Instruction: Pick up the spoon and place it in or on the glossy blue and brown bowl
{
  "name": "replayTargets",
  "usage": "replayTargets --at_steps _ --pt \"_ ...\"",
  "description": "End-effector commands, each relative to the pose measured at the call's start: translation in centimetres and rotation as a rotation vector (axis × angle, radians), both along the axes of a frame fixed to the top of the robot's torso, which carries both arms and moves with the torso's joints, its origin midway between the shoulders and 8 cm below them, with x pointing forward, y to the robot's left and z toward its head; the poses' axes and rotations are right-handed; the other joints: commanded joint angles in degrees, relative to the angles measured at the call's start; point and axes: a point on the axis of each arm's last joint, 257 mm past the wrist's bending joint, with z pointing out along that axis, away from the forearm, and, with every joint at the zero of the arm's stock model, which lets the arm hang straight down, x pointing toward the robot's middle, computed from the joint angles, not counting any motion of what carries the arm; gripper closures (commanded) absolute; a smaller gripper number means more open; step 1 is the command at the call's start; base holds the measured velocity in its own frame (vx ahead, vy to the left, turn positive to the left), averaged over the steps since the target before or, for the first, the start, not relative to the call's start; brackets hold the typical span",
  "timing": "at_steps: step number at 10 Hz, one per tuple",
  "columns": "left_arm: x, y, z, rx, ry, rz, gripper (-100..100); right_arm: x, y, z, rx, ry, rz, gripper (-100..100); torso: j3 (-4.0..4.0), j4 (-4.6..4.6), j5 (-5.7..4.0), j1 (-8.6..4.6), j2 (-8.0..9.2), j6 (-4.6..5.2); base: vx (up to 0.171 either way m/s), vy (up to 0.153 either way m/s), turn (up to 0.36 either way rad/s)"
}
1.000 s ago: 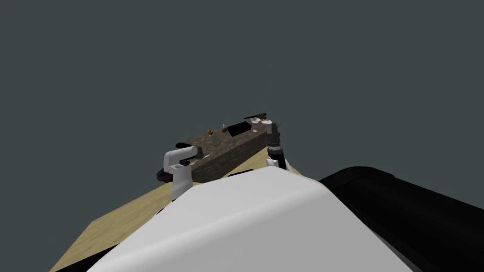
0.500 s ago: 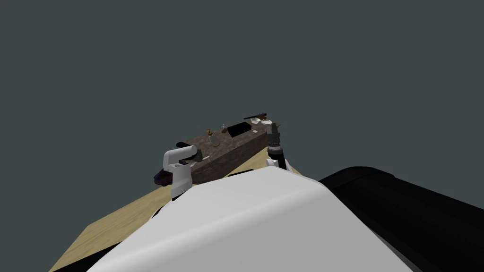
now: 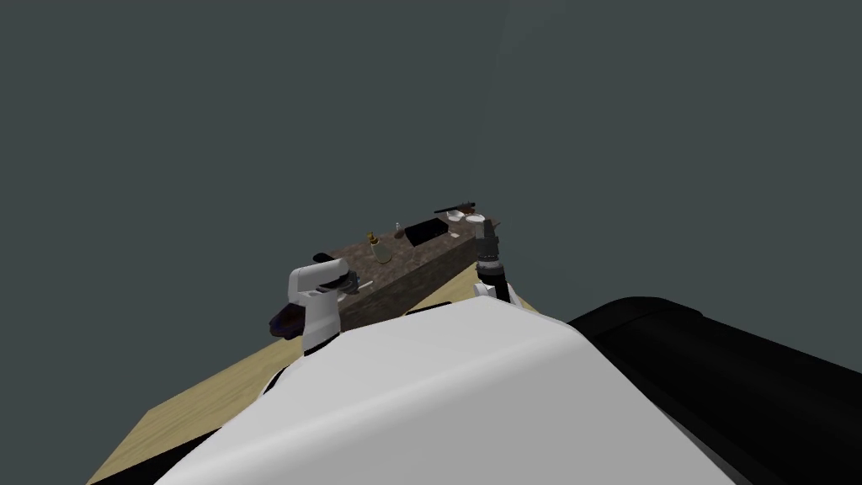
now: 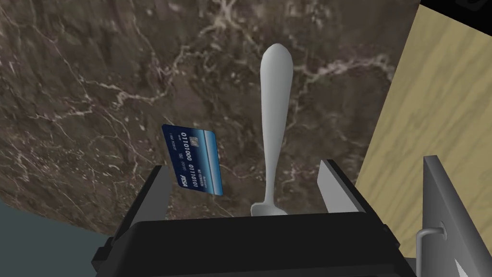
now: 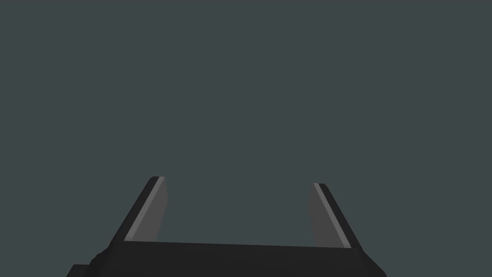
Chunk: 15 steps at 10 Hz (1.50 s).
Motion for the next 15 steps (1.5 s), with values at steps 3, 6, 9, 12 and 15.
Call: replayTargets --at_steps 3,6,9,12,15 --pt "-2.5 0.3 -0.8 -0.021 0.106 0.032 -100 0.0 0.0 0.0 0.0 0.0 0.0 0 0.01 0.01 -0.01 -0.01 0.02 0.0 0.036 0.011 -0.013" --pt "-3.5 0.3 -0.9 -0.029 0.142 0.043 -100 0.0 0.0 0.0 0.0 0.0 0.0 0 -0.01 0.0 0.0 0.01 -0.01 0.0 0.035 0.014 -0.01" --pt "-3.4 0.4 -2.2 -0.03 0.148 0.041 -100 0.0 0.0 0.0 0.0 0.0 0.0 0 0.07 0.03 -0.01 -0.04 0.14 0.0 0.001 0.002 0.004" --pt "-3.3 0.3 -2.9 -0.031 0.151 0.04 -100 0.0 0.0 0.0 0.0 0.0 0.0 0 0.08 0.03 0.0 -0.03 0.14 0.0 0.001 0.002 0.004" --pt "-3.3 0.4 -3.0 -0.03 0.15 0.041 100 0.0 0.0 0.0 0.0 0.0 0.0 0 0.06 0.03 0.0 -0.03 0.11 0.04 0.0 0.0 0.0"
